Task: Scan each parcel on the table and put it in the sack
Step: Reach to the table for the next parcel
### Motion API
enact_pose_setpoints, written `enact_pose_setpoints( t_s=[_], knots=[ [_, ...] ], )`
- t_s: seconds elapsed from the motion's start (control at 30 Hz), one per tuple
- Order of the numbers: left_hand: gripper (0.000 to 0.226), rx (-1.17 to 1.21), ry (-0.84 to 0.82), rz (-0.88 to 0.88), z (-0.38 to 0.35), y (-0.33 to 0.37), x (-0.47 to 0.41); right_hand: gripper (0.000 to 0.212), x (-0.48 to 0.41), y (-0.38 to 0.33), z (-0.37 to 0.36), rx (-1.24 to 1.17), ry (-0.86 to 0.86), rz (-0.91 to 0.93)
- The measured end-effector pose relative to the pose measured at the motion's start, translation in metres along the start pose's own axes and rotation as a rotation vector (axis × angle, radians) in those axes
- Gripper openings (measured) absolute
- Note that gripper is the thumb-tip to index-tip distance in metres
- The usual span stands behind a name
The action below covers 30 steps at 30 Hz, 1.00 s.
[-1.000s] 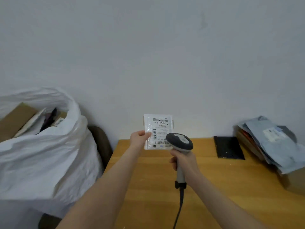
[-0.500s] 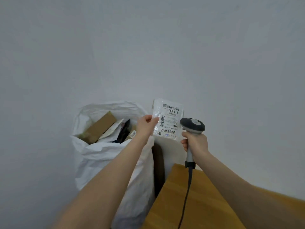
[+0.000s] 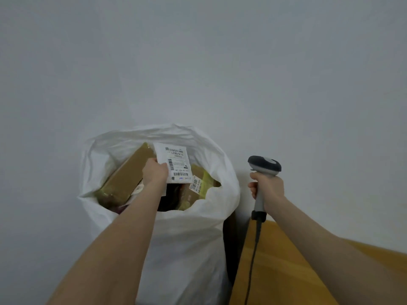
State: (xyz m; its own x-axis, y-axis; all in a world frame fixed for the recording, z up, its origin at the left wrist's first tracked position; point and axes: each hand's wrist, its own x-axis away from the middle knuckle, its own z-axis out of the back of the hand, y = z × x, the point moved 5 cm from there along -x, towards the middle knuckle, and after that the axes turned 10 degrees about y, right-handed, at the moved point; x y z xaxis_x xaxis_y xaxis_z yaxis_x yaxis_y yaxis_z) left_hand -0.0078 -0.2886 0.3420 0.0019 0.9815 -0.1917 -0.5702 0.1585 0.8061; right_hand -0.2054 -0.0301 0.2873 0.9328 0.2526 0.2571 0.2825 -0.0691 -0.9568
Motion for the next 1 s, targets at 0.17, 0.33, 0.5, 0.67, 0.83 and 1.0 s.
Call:
enact_pose_setpoints(
  t_s=[0.17,0.33,0.5,0.67,0.83,1.0],
  knots=[
    [0.064,-0.315,-0.057,-0.215,-0.022,0.037,0.004,0.007,-0.008,0.009,0.01,-0.015,0.048,-0.05],
    [0.057,-0.246,-0.203,-0.584,-0.076,0.125,0.064,0.007,-0.01,0.011,0.054,-0.073,0.133,-0.089],
    [0.059,-0.199,-0.415,-0.842,-0.153,0.18,0.179,0.006,-0.015,0.014,0.14,-0.12,0.289,-0.114],
    [0.057,-0.26,-0.646,-0.987,-0.23,0.181,0.31,0.008,-0.025,0.03,0.256,-0.137,0.457,-0.157],
    [0.055,-0.329,-0.816,-1.054,-0.298,0.179,0.438,0.013,-0.043,0.054,0.384,-0.152,0.617,-0.22],
    [0.051,-0.361,-0.936,-1.101,-0.363,0.188,0.565,0.017,-0.063,0.076,0.511,-0.135,0.774,-0.27]
  ],
)
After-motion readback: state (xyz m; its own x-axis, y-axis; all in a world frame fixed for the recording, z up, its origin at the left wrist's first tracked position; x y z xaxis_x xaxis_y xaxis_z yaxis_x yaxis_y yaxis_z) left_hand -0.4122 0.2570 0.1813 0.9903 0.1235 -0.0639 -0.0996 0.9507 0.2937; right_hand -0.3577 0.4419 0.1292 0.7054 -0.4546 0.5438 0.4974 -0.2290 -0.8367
